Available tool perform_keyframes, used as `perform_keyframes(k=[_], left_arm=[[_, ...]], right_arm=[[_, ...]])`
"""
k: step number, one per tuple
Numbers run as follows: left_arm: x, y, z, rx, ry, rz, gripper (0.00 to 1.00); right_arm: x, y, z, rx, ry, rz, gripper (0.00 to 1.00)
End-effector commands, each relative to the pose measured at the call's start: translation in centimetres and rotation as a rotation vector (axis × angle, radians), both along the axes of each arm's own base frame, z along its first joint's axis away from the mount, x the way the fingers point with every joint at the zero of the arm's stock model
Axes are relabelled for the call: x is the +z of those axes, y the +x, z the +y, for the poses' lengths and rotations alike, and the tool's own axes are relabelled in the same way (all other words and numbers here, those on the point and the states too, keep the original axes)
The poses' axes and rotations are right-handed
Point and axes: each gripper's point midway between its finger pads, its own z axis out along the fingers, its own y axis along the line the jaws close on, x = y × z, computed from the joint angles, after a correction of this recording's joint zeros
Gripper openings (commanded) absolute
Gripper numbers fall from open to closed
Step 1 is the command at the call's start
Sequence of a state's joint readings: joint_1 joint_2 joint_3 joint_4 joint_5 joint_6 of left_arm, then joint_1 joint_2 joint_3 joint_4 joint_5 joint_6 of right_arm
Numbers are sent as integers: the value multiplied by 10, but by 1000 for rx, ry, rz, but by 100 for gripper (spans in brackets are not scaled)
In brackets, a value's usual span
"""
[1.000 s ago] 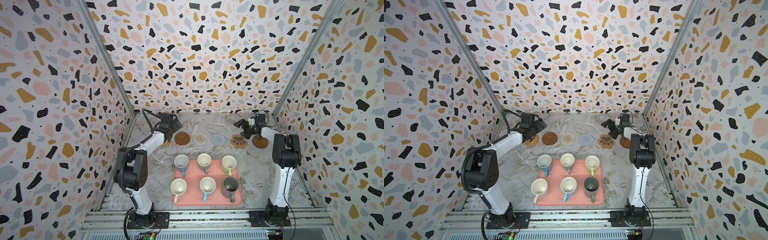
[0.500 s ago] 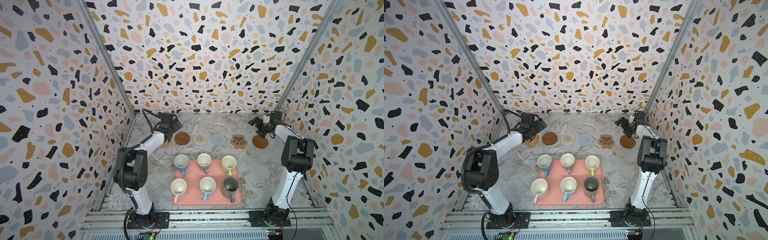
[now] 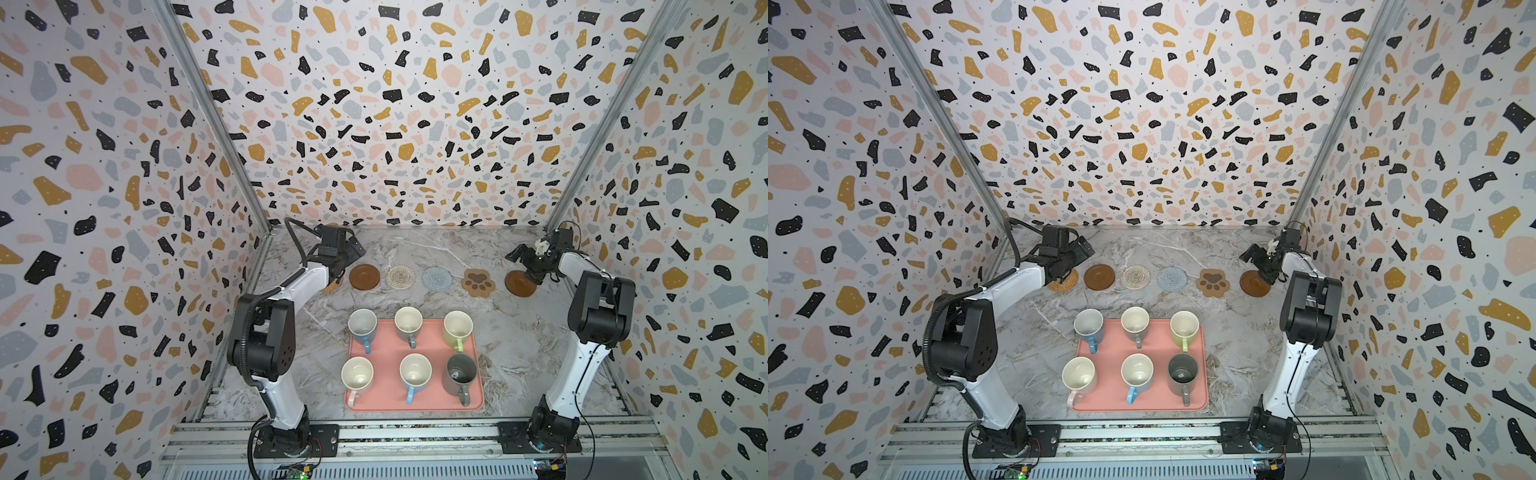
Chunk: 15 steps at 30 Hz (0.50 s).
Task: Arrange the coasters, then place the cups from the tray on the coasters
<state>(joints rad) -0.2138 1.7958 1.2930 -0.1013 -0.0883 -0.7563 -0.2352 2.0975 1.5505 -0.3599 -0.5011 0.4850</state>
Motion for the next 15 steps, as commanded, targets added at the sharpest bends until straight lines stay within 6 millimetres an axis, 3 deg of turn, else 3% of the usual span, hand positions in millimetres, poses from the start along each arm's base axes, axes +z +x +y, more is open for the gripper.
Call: perform_keyframes(k=[1,15], left_arm=[[9,7,-5,-4,-14,-39,100],[8,8,-5,-6,-16,-38,100]], right_arm=[[-13,-17,8,34,5,58,99],[-26,-27,45,108,48,92,99]])
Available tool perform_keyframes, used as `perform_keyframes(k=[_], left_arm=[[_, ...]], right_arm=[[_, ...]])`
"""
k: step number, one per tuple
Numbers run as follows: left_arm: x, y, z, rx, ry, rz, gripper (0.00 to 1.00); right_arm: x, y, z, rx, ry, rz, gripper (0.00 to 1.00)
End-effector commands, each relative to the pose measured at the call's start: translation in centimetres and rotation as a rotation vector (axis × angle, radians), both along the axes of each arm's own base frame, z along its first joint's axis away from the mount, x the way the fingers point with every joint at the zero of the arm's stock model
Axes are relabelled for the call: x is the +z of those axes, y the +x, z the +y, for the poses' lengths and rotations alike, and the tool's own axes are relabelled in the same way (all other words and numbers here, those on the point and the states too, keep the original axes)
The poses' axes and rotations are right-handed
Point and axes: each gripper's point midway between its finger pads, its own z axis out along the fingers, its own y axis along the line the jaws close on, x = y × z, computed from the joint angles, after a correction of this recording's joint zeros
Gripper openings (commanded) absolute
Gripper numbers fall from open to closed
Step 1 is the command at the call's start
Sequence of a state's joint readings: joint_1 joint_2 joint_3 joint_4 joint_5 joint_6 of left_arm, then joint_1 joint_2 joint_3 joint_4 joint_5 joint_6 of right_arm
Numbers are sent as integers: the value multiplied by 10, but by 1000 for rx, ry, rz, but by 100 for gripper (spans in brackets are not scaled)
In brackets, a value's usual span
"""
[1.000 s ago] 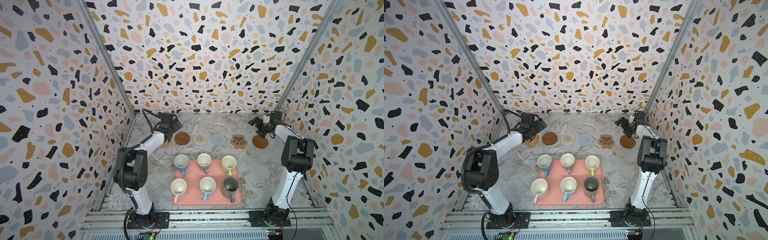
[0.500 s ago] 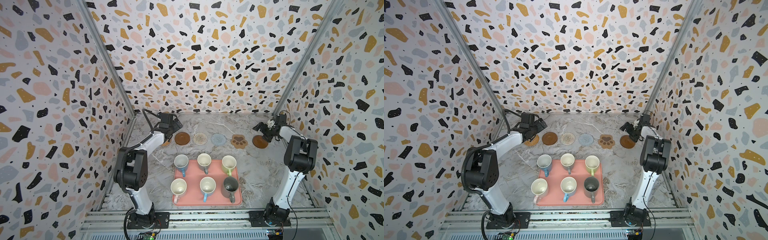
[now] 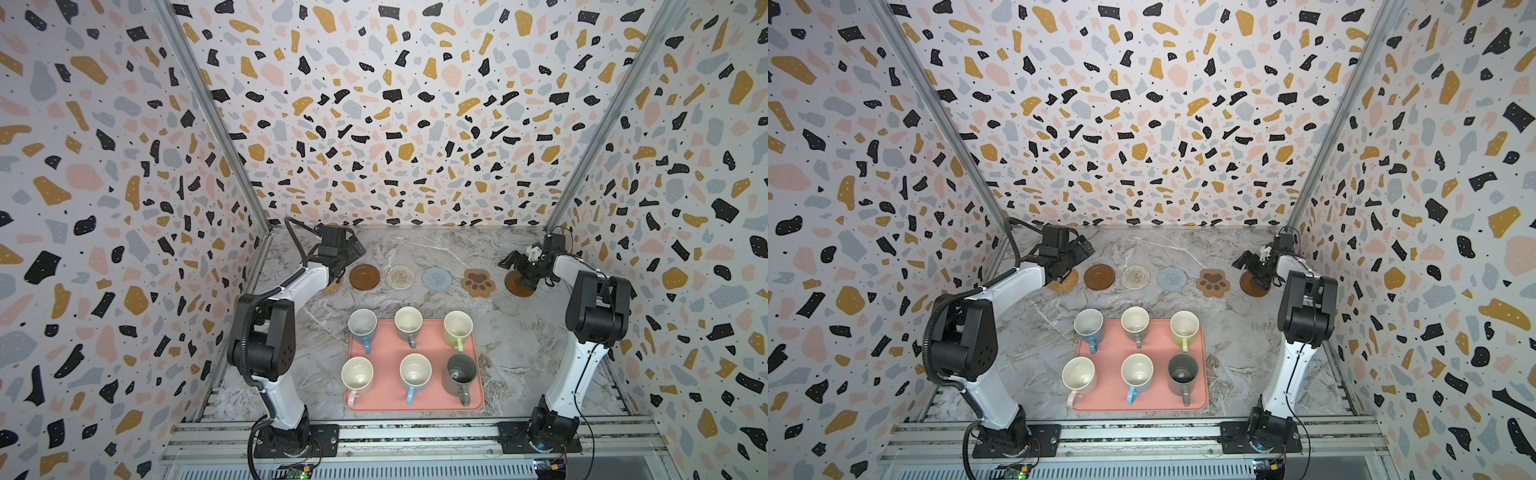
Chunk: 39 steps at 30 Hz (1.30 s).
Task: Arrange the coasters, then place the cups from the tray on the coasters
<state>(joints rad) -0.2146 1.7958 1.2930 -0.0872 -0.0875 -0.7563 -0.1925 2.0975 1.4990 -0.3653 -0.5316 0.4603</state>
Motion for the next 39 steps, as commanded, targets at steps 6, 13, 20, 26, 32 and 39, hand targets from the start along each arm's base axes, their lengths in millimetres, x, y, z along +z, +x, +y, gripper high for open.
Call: perform_keyframes(k=[6,13,20,26,32,39], left_arm=[[4,4,-4,-3,-14,-26,100],[5,2,-3,-1,-14,-30,100],[4,1,-2,-2,-9,-30,100],[9,6,-4,-2,-17,-48,100],[26,7,-2,16,-3,-45,100],[63,18,1,57,16,-125,100]], right_arm=[[-9,-12,17,31,19,51,99],[-10,-15,13,22,2,60,99],[2,-13,6,8,-21,34,99],[42,2,0,32,-48,-74,99],[76,6,-1,36,-82,-173,99],[96,-8,-7,-20,-148,-285,99]])
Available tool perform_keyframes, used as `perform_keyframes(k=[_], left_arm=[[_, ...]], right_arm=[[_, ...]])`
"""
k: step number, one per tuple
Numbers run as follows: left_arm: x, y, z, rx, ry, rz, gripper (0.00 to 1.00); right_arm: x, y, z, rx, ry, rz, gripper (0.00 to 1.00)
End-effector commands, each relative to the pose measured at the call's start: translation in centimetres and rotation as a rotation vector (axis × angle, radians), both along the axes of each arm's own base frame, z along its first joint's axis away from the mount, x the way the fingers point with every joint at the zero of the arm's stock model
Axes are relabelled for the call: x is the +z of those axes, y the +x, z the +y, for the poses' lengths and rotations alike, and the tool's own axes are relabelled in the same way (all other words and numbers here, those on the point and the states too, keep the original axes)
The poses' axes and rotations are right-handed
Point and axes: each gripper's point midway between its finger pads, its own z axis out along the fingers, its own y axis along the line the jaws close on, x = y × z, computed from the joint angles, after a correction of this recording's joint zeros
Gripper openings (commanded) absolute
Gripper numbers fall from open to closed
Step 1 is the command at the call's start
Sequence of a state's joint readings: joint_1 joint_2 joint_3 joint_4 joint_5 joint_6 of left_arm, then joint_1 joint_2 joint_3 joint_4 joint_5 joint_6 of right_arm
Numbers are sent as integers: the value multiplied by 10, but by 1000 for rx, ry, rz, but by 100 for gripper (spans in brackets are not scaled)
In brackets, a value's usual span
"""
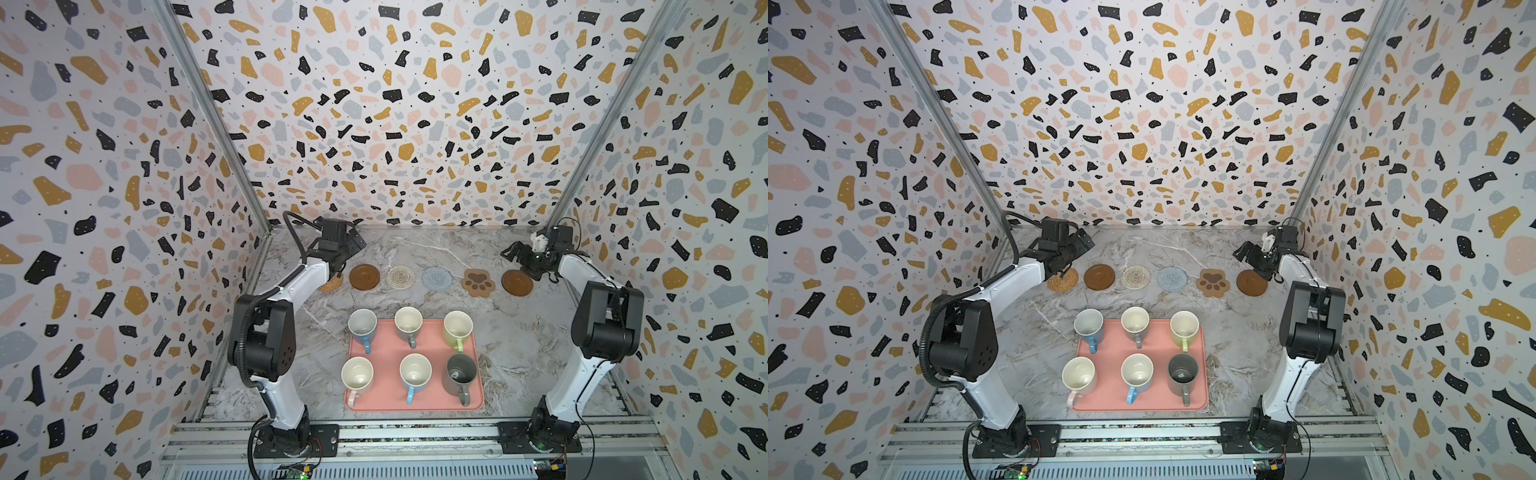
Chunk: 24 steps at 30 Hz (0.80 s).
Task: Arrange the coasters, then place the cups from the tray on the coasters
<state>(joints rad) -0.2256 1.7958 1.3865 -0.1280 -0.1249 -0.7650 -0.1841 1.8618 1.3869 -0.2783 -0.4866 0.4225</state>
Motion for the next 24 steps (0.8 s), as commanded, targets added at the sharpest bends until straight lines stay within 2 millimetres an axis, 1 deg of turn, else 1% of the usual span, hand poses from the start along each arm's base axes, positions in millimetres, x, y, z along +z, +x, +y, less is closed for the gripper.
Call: perform_keyframes(k=[1,5,7,11,14,17,19,20,24], left_arm=[[36,6,3,37,20,-82,100],[52,1,8,41,56,-102,100],[58,-5,12,33,95,-107,100],[68,-25,25,39,170,-133,100],[78,-42,31,27,203,-211,100],[80,-58,37,4,256,-269,99],[78,-69,40,-18,279,-288,99],[75,-73,39,-32,281,-288,100],[72,-87,38,-99,314,-301,99]], right_arm=[[20,-3,-7,-36,-55,-90,99],[20,-13,-7,-45,-98,-115,99],[24,-18,-5,-49,-136,-140,99],[30,-23,-4,-63,-164,-181,99],[36,-26,-2,-77,-184,-228,99],[43,-29,0,-90,-216,-270,99],[47,-31,4,-85,-237,-280,99],[48,-32,6,-75,-245,-280,99],[54,-36,15,-53,-302,-261,99]])
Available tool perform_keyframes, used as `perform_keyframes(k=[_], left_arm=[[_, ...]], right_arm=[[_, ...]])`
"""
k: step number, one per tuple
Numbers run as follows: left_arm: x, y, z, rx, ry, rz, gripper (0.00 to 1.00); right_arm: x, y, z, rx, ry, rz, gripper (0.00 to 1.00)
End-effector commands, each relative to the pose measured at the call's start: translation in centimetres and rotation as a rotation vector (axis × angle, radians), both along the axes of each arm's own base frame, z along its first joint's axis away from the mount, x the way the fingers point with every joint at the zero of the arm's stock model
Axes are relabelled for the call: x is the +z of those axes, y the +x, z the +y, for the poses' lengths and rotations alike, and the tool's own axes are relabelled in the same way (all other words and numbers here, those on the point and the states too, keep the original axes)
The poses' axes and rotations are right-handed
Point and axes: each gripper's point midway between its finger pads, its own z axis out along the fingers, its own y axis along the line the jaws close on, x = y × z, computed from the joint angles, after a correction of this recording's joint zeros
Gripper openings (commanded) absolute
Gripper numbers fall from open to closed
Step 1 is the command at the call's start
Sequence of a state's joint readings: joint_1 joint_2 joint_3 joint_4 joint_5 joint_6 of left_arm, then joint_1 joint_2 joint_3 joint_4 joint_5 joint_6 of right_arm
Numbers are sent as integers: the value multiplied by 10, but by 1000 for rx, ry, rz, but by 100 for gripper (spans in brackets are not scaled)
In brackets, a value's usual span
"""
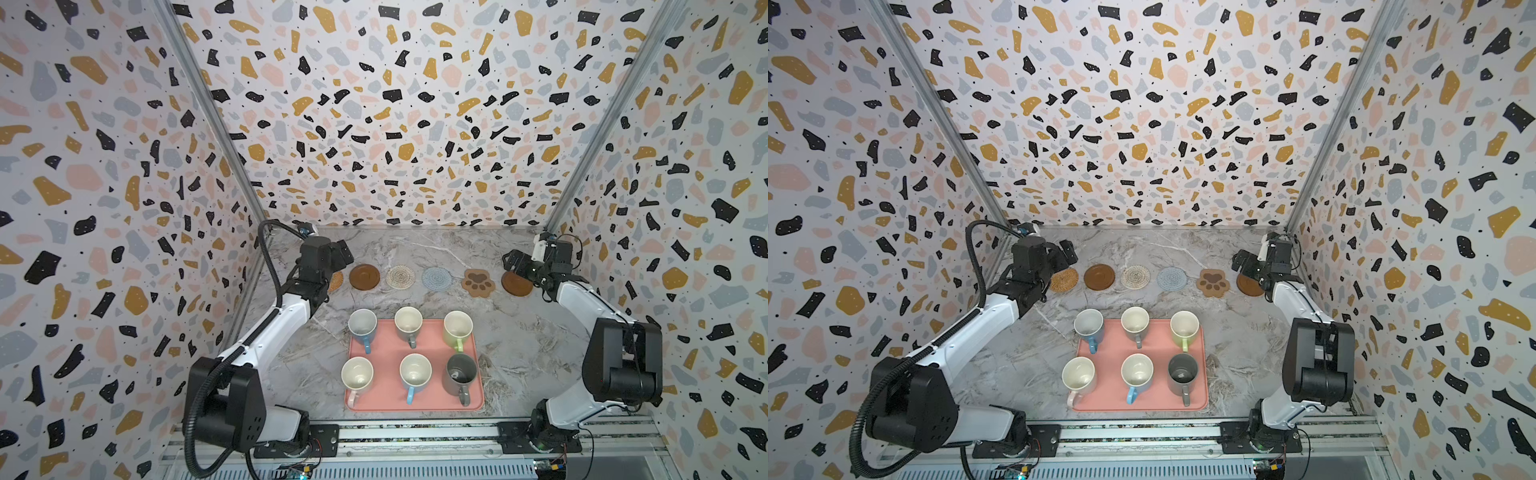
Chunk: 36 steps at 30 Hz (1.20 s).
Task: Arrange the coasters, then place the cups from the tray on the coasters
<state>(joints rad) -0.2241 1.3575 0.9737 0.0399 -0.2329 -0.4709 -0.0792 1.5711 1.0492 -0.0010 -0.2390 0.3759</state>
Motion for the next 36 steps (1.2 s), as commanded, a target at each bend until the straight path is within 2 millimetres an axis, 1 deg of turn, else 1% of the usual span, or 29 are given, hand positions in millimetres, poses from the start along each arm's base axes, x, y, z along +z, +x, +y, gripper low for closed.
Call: perform_keyframes(k=[1,3,7,12,14,17,20,24,28,32,34,36], left_arm=[[23,-3,2,-45,60,-96,100],[21,-7,9,-22,69,-102,99],[18,-8,18,21,64,-95,100],[15,-8,30,98,58,-81,99],[16,-9,35,127,63,-72,99],[16,-9,37,134,92,-42,100],[12,-10,34,94,106,-12,100],[8,-13,28,65,75,-25,99],[10,-17,25,48,46,-54,99],[20,-20,27,55,57,-78,100],[21,-22,27,46,68,-83,100],[20,-23,22,15,60,-96,99]], right_arm=[[27,-2,1,-14,-87,-45,99],[32,-7,9,-14,-103,-62,99],[44,-16,25,-10,-106,-78,99],[56,-27,44,-20,-200,-61,99],[57,-32,52,-6,-209,-40,99],[57,-37,67,41,-192,-8,99],[55,-43,84,102,-177,25,99],[48,-54,100,151,-184,75,99],[41,-64,109,175,-193,115,99],[34,-72,117,197,-187,144,99],[32,-75,122,210,-187,150,99],[31,-80,128,234,-197,155,99]])
